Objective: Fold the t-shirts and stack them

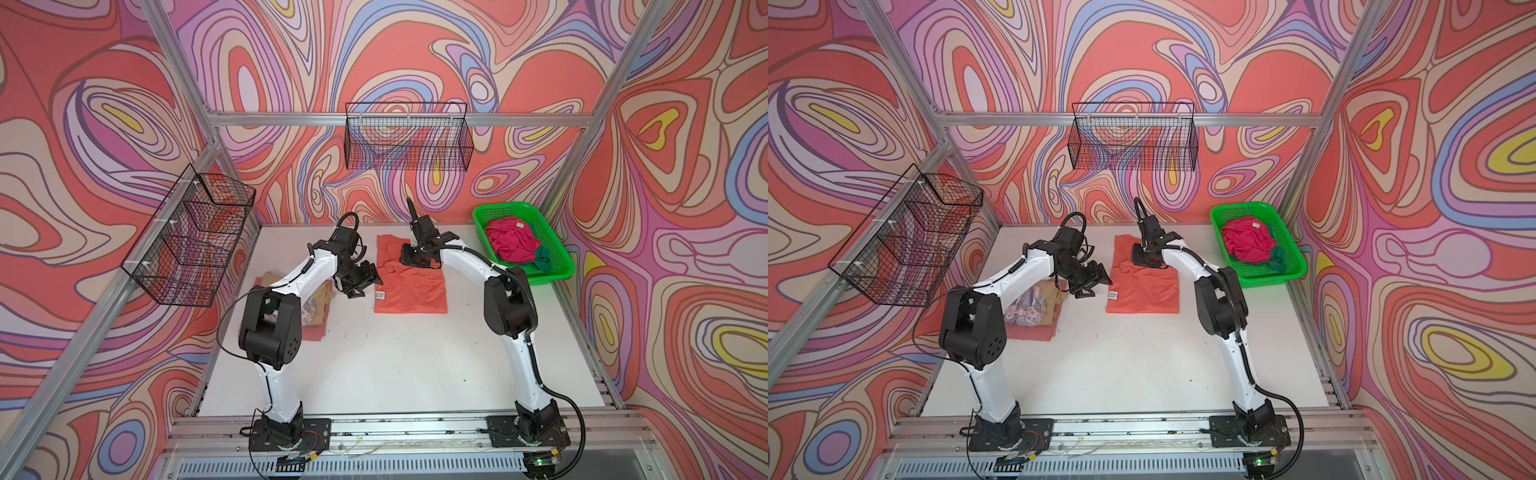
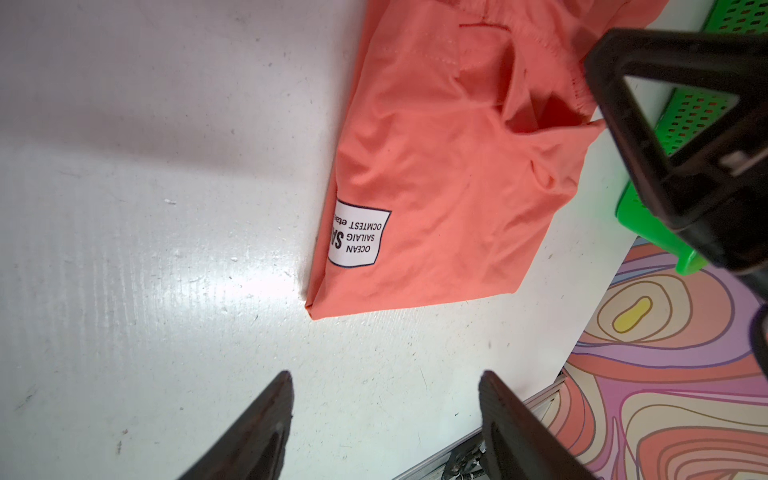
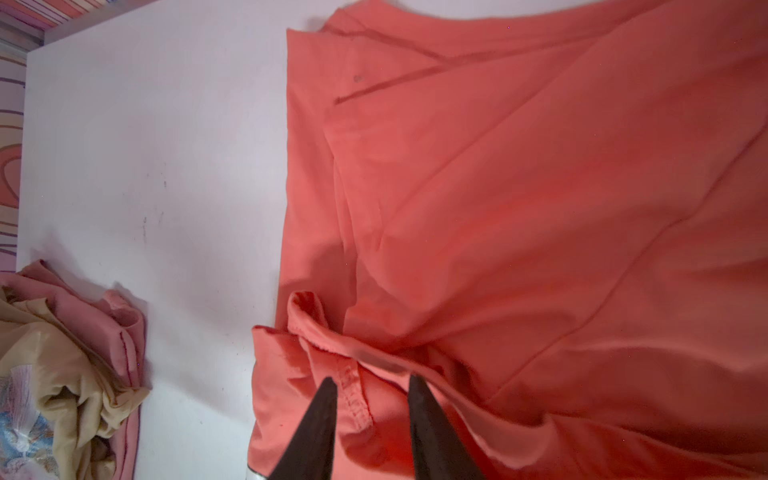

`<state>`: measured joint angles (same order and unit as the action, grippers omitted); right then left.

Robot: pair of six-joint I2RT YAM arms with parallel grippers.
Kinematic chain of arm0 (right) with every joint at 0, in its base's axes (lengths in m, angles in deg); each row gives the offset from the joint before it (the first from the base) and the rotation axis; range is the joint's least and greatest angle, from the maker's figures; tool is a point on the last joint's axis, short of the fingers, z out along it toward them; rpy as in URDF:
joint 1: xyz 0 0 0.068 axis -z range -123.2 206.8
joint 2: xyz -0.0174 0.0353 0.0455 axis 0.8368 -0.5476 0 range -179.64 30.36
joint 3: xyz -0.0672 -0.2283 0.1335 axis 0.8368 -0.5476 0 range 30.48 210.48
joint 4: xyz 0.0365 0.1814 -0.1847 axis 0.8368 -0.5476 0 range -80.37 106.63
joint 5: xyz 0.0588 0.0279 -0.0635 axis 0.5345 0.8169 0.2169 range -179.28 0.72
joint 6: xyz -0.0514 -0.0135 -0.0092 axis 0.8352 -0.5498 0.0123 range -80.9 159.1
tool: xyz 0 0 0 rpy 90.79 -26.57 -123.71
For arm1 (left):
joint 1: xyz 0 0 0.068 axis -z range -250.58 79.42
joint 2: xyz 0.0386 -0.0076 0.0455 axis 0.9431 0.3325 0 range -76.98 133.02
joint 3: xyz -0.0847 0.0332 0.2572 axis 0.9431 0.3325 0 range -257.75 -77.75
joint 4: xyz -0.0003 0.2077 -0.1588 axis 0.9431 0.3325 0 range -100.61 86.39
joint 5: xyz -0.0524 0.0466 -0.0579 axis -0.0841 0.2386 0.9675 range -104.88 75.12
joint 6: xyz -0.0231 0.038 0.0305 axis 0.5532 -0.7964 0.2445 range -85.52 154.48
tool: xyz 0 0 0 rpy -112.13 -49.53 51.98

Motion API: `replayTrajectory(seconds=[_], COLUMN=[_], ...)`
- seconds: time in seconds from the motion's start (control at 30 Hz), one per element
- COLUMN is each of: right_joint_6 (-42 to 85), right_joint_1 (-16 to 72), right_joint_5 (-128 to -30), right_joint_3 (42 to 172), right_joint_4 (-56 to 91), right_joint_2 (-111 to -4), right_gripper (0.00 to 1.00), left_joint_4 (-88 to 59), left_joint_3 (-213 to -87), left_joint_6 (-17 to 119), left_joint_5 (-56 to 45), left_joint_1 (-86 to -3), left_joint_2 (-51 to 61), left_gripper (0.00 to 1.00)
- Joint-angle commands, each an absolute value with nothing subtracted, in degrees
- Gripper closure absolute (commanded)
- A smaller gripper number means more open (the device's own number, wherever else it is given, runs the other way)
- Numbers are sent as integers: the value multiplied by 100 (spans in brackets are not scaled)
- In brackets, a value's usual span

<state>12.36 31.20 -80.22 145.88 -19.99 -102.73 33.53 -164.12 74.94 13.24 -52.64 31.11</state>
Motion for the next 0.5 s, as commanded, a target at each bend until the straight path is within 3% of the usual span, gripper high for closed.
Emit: replayTrajectory(seconds=[0.0, 0.23, 0.47], right_joint_6=[1469, 971, 844], right_joint_1=[3195, 3123, 3002], right_joint_5=[-8139, -7230, -6840], right_joint_3=[14602, 12290, 11723], right_joint_4=[-2354, -994, -442], right_joint_2=[-10206, -8747, -9021], right_gripper=[67, 66, 70], left_joint_4=[3318, 3248, 3232], left_joint_3=[-16300, -16300, -16355], left_joint_6=[7412, 7460, 7510], left_joint_5=[1384, 1500, 1553], left_joint_1=[-5300, -5284, -5283], left_joint_2=[3186, 3219, 3306], left_gripper=[28, 28, 28])
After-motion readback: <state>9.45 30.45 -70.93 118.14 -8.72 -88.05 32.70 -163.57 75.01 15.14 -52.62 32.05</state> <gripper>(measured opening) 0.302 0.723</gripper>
